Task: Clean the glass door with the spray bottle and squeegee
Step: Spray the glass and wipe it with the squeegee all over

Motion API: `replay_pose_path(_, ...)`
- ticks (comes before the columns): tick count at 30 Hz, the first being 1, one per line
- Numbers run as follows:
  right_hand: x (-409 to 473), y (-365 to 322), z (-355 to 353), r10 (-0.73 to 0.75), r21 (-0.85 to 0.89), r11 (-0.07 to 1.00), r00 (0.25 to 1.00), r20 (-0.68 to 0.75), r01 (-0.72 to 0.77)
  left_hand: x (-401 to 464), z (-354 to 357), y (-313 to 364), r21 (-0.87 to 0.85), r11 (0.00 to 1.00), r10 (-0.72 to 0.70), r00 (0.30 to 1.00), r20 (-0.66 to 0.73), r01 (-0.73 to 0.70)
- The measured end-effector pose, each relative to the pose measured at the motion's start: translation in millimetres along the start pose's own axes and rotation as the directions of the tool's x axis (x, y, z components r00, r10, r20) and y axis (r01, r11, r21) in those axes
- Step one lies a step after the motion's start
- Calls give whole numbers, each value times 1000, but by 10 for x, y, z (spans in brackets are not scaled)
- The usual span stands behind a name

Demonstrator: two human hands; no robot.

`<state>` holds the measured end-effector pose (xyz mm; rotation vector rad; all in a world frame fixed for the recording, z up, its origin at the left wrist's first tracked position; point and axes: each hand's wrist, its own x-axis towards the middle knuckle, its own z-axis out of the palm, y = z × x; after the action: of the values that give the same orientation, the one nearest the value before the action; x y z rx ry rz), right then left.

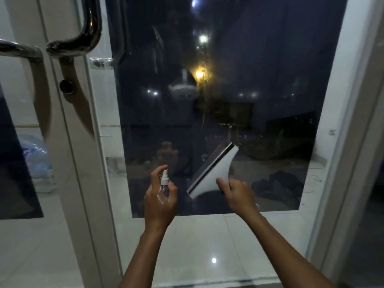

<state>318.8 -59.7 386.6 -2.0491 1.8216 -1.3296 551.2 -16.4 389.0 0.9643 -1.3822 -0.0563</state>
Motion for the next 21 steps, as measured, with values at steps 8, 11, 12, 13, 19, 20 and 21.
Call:
replay_pose_path(8,41,-359,319,317,603,771,945,-85,-204,91,230,174,-39,998,55,998,4,-55)
replay_pose_path(11,-300,-17,608,467,654,652,883,53,-384,23,230,154,-39,998,48,999,16,-48)
replay_pose_path(12,-442,116,704,509,638,635,857,78,-436,-4,224,142,-37,998,45,999,19,-45)
replay_pose_path(13,-579,234,792,549,614,625,831,95,-483,-20,214,128,-36,998,43,999,22,-42)
replay_pose_path(19,-1056,559,1027,671,488,589,727,150,-644,-122,234,86,-22,999,31,998,49,-30)
replay_pose_path(20,-1034,531,1009,666,511,584,732,143,-631,-138,244,88,-19,999,29,998,55,-28)
replay_pose_path(21,-974,485,983,654,547,582,746,123,-601,-145,248,90,-17,1000,25,998,58,-24)
